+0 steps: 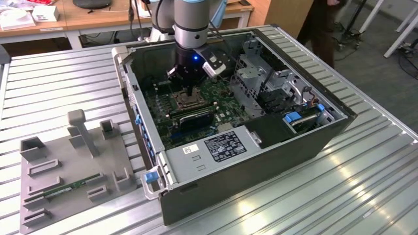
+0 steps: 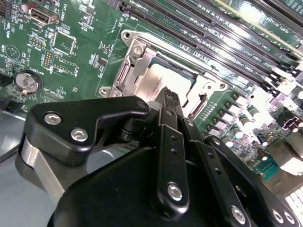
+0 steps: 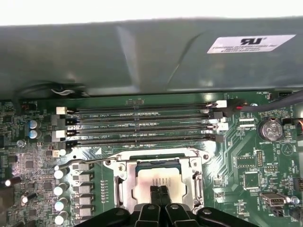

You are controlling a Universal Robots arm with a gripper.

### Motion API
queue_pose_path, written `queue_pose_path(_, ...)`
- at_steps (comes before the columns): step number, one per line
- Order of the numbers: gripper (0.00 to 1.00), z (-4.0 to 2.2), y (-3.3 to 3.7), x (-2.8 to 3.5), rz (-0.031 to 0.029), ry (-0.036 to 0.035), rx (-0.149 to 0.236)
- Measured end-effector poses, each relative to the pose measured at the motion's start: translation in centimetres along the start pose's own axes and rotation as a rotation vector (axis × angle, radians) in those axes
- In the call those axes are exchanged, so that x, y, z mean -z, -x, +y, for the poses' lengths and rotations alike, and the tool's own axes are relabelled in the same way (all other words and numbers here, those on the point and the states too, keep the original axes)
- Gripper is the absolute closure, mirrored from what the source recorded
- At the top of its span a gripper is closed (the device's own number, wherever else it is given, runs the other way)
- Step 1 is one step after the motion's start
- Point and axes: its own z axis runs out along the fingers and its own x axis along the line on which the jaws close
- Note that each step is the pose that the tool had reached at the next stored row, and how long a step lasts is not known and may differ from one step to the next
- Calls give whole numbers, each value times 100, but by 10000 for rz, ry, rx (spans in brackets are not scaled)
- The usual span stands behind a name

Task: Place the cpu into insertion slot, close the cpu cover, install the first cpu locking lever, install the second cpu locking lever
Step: 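Close the cpu cover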

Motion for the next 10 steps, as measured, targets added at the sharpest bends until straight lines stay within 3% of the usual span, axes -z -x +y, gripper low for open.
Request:
queue_pose_path(4,89,2,1,37,1,-1,0)
queue_pose_path(10,89,2,1,41,0,0,0)
